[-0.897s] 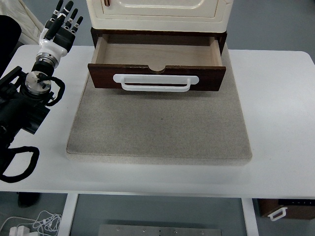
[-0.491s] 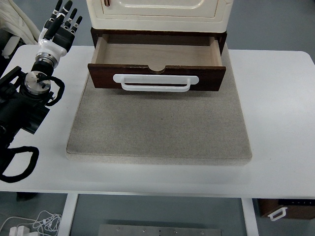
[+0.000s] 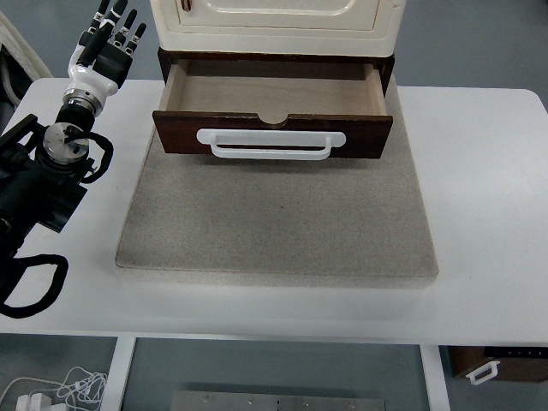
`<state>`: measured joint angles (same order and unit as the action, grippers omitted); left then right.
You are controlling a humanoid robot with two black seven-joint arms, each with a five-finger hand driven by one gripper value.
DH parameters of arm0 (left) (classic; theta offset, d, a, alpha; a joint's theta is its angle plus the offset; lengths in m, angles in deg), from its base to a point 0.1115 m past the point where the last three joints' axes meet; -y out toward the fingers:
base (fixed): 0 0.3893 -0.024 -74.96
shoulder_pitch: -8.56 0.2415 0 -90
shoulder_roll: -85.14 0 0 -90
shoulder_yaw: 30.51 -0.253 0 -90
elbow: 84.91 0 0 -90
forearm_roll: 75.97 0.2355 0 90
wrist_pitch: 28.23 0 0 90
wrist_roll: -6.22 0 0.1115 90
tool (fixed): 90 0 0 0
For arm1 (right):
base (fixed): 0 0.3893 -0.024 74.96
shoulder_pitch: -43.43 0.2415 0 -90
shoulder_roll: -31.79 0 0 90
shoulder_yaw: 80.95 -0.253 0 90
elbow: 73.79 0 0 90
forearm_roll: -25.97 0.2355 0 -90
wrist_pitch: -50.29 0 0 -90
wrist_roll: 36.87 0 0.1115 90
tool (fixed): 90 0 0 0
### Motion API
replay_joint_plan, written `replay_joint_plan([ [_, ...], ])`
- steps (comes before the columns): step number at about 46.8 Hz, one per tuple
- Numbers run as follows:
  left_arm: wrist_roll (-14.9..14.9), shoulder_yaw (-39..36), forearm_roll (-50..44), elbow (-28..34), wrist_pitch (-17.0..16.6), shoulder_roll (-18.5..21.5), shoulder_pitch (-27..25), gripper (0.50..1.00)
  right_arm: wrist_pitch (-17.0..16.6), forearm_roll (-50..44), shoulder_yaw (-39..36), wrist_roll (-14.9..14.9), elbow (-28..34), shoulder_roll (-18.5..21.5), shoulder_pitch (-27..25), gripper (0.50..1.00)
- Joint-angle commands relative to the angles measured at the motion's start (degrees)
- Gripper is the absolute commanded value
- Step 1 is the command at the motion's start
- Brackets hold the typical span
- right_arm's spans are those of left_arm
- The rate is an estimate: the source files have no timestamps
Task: Close the drawer under the combination cabinet
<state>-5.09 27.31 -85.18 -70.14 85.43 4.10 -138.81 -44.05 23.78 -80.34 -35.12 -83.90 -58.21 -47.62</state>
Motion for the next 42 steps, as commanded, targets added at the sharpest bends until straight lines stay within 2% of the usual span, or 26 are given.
replay_joint_plan([
  [1,0.0,-0.1,0.1,0.0,0.0,0.1,-0.1,1.0,0.0,0.0,0.0,0.0,0.0,0.0,0.0,0.952],
  [12,0.0,-0.3,0.5,0.0,-0.3,0.6,-0.7,1.0,0.0,0.0,0.0,0.0,0.1,0.0,0.0,0.952],
  [21,0.0,-0.3,0.6,0.3,-0.3,2.7,-1.7,1.0,0.0,0.0,0.0,0.0,0.0,0.0,0.0,0.952],
  [42,0.0,-0.9,0.8,7.6,-0.6,11.4,-7.1,1.0,-0.1,0.0,0.0,0.0,0.0,0.0,0.0,0.952],
])
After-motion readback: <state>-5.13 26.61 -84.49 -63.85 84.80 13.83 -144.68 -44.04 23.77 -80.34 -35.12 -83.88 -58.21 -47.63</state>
